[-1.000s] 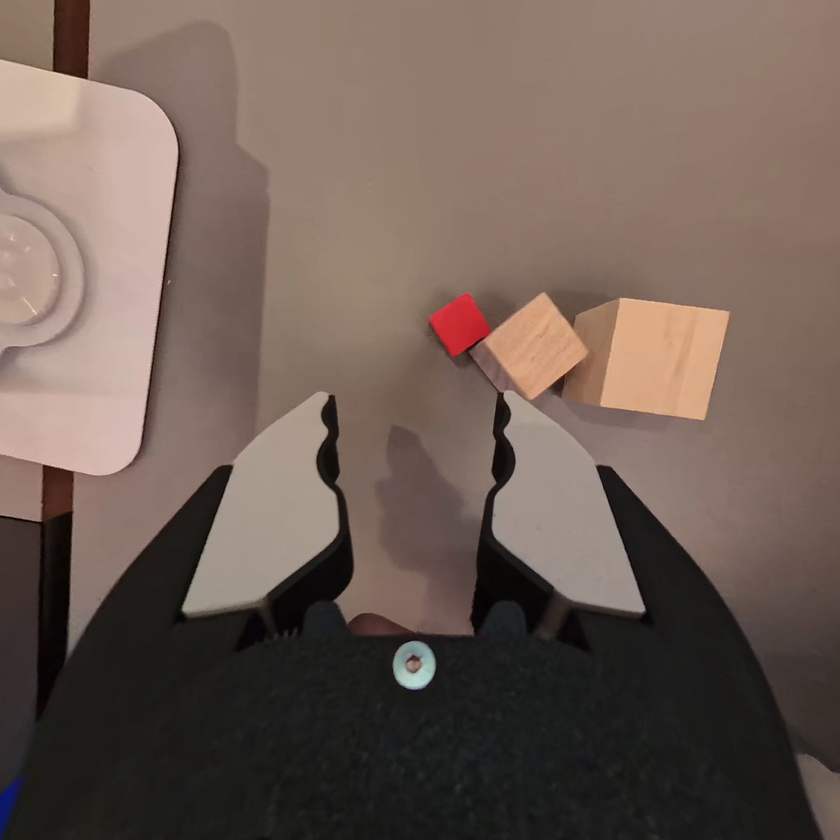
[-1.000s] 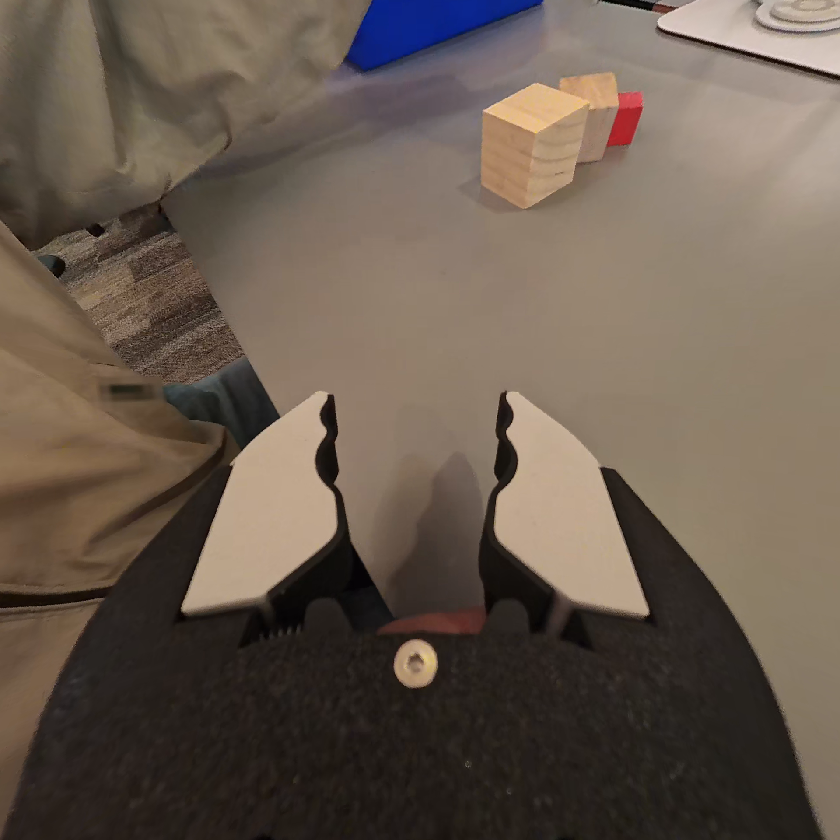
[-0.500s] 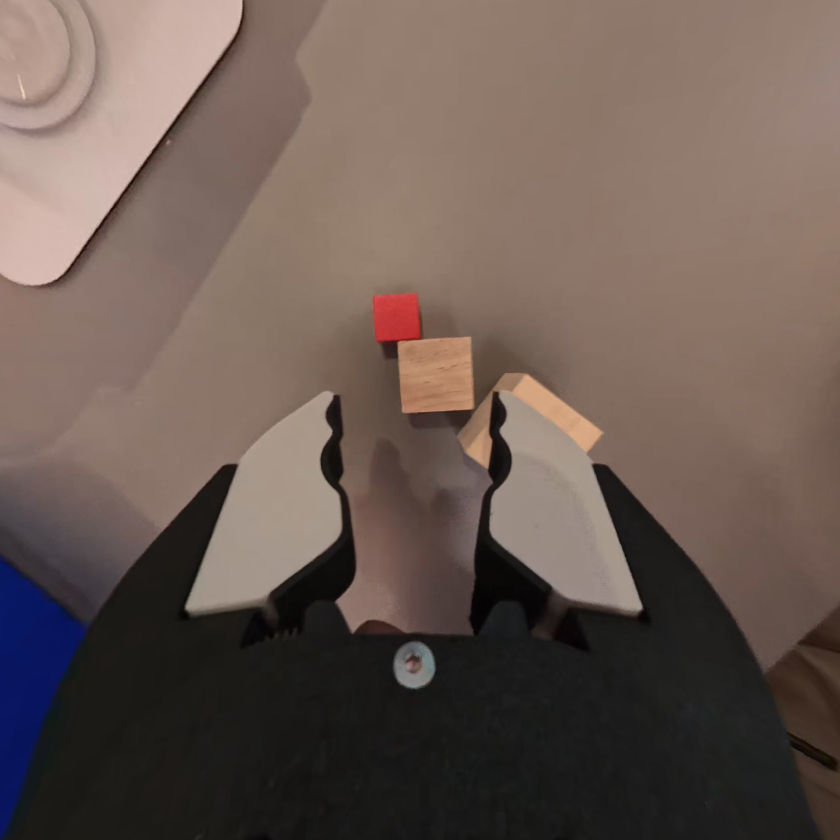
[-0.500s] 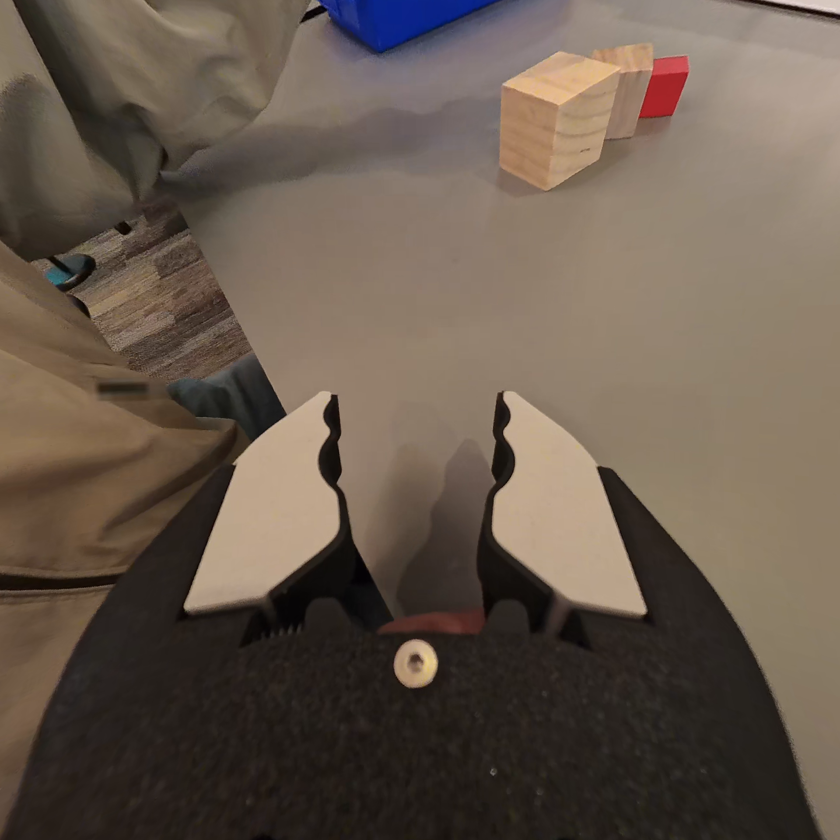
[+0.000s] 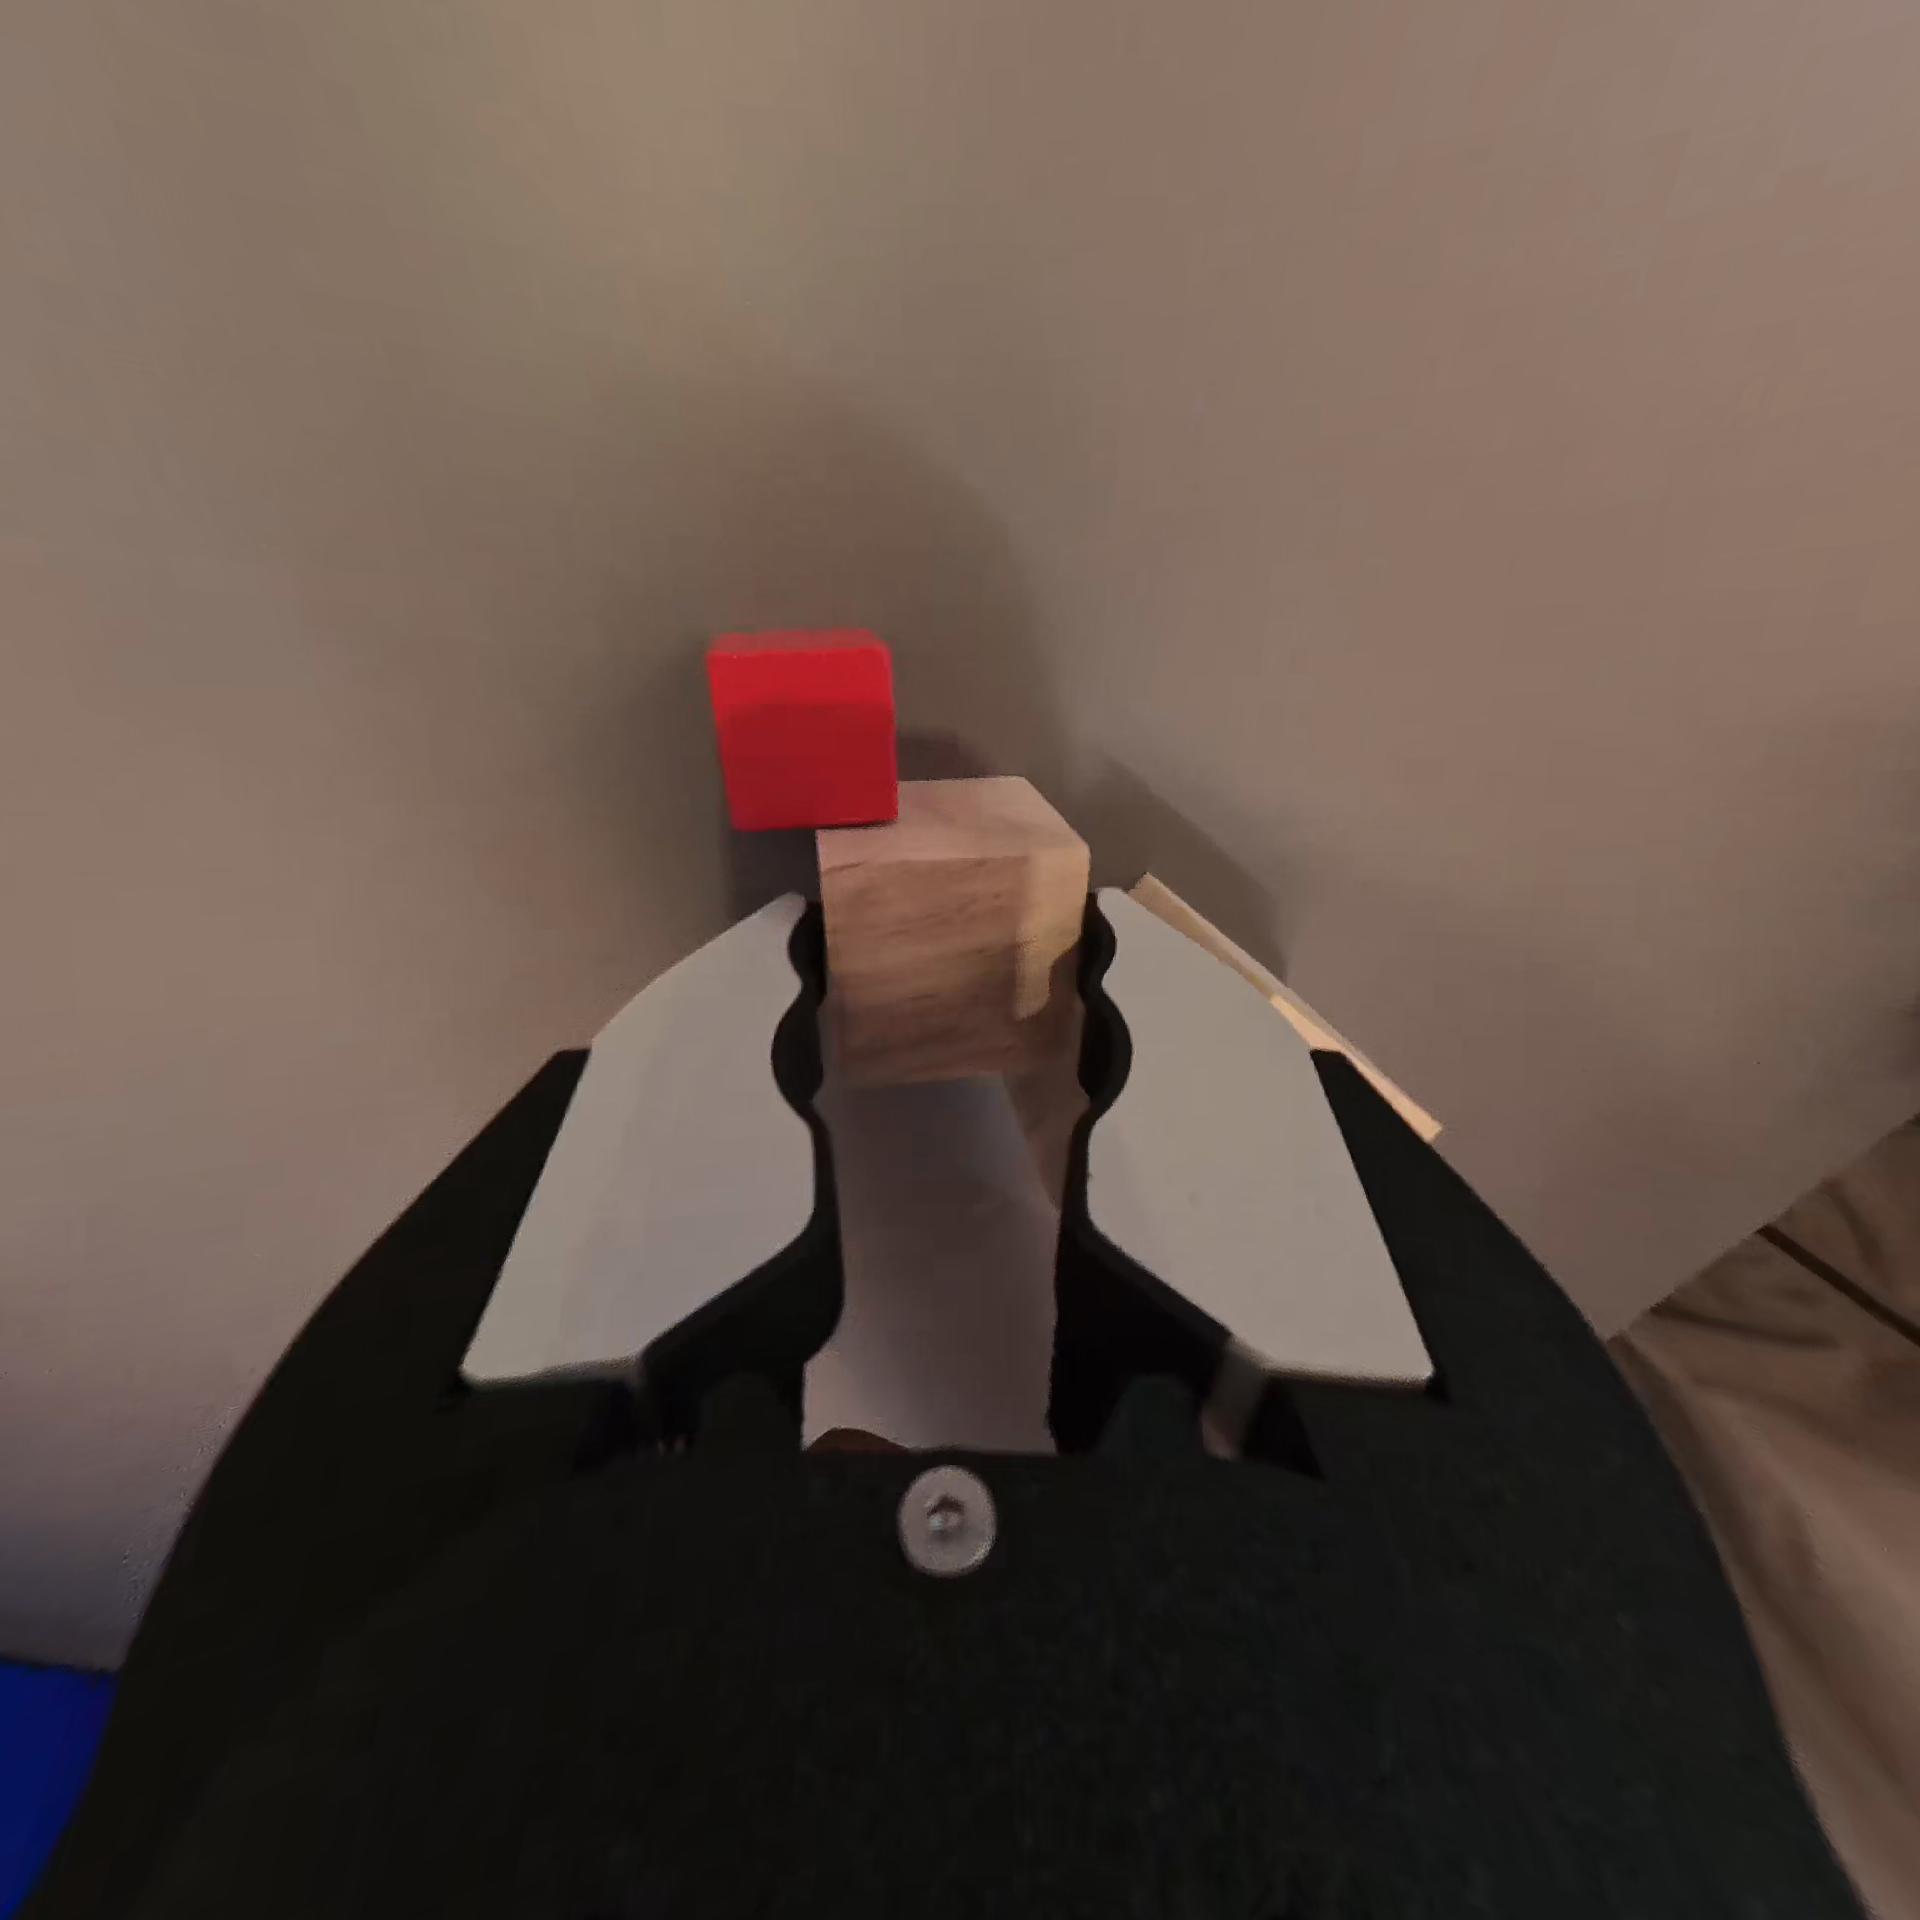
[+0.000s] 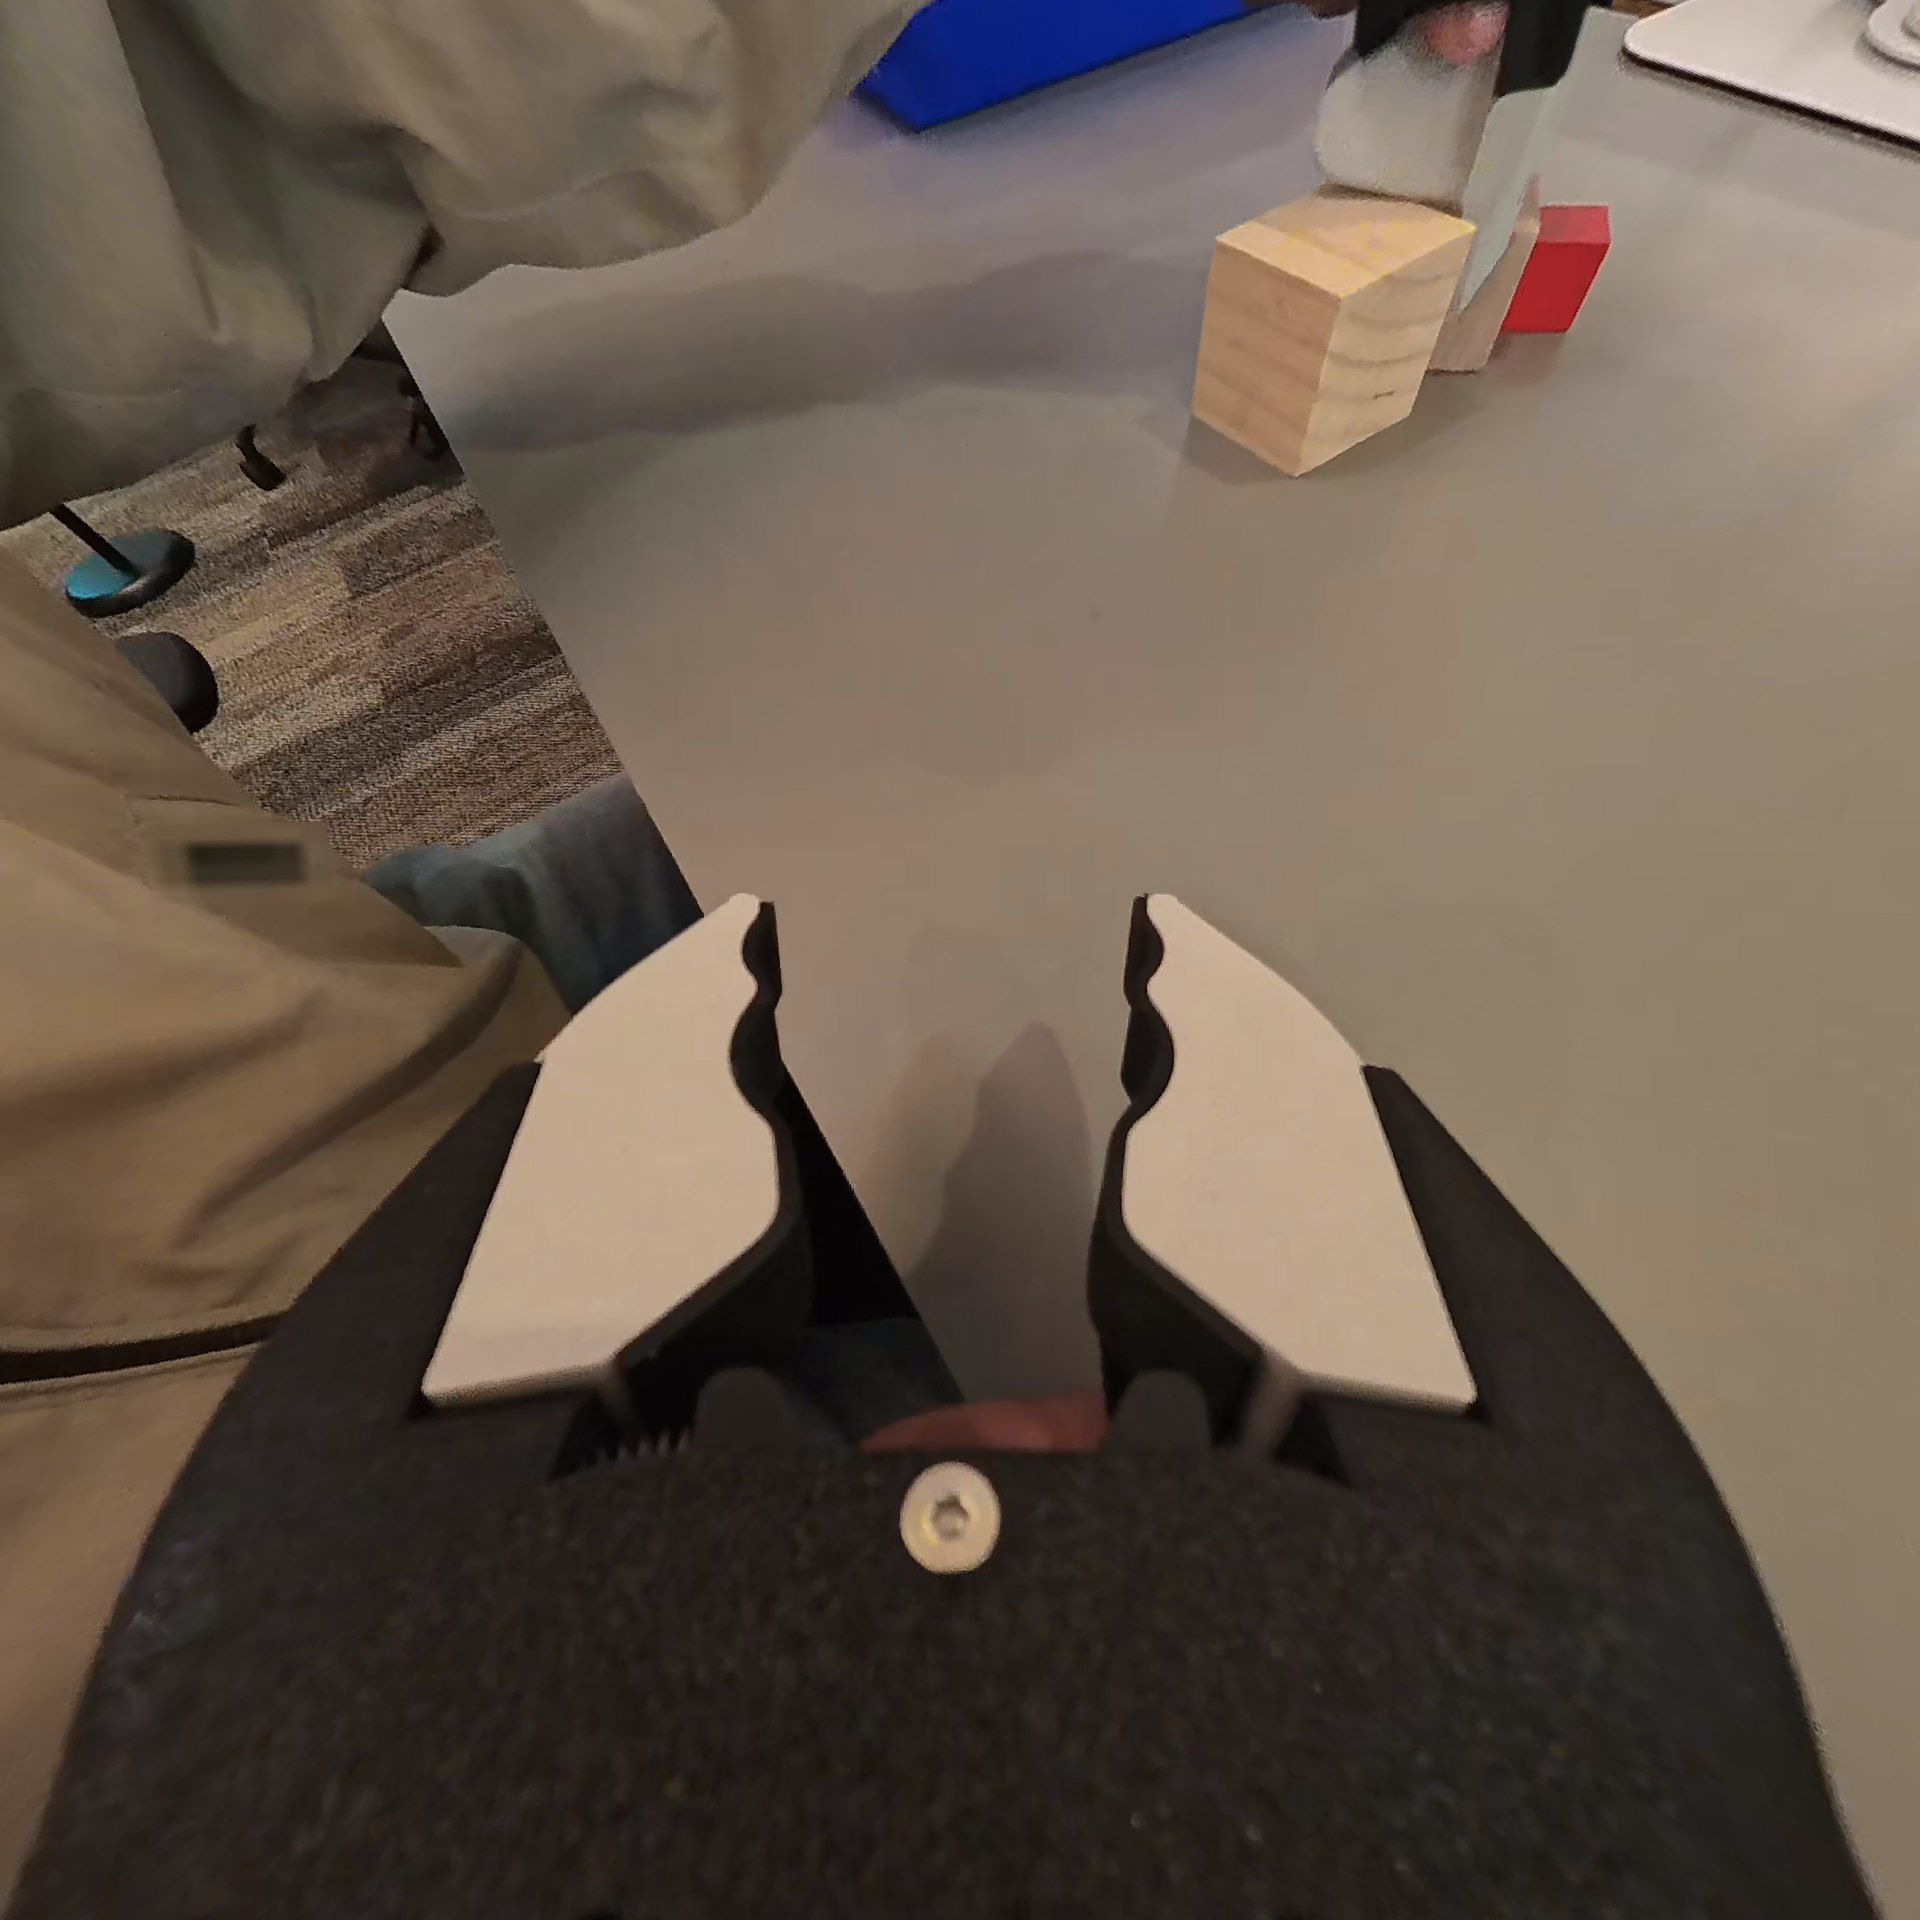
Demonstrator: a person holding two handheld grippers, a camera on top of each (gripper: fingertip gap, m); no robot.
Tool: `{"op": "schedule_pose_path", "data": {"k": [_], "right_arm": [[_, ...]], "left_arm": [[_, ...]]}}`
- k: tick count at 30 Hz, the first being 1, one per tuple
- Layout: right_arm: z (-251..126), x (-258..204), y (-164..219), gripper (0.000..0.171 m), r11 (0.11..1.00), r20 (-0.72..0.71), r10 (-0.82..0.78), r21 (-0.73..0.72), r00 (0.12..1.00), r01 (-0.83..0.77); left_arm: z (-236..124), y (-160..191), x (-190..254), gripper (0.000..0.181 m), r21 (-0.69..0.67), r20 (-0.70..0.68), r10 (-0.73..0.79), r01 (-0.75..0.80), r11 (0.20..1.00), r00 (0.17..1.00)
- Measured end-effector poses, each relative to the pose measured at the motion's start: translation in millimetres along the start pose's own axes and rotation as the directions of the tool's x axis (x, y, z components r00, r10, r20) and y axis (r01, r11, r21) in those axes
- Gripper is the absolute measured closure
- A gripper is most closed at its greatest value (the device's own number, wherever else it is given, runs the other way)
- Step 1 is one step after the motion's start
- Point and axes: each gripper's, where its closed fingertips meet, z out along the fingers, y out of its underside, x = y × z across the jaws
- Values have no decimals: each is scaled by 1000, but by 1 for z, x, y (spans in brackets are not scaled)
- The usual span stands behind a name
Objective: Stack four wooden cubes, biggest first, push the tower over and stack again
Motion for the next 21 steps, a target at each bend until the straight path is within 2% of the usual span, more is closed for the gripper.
{"op": "schedule_pose_path", "data": {"k": [3,7,10,12,16,21], "right_arm": [[1,1,1,108,1000,2,5,-2,1000,-5],[3,1,3,108,1000,1,4,-12,1000,-4],[4,0,4,109,1000,6,7,-14,1000,-7],[5,0,5,109,1000,5,6,-20,1000,-6],[7,-1,7,109,1000,9,6,-28,1000,-6],[8,-3,6,109,999,10,-1,-33,1000,2]], "left_arm": [[-4,5,-7,135,-32,27,47,-47,998,999],[-41,3,3,135,57,13,183,-184,981,983],[-76,11,25,135,121,42,381,-383,916,924],[-87,23,40,135,112,62,491,-495,862,869],[-76,40,57,135,41,87,588,-593,804,804],[-52,41,60,135,15,35,583,-583,812,812]]}}
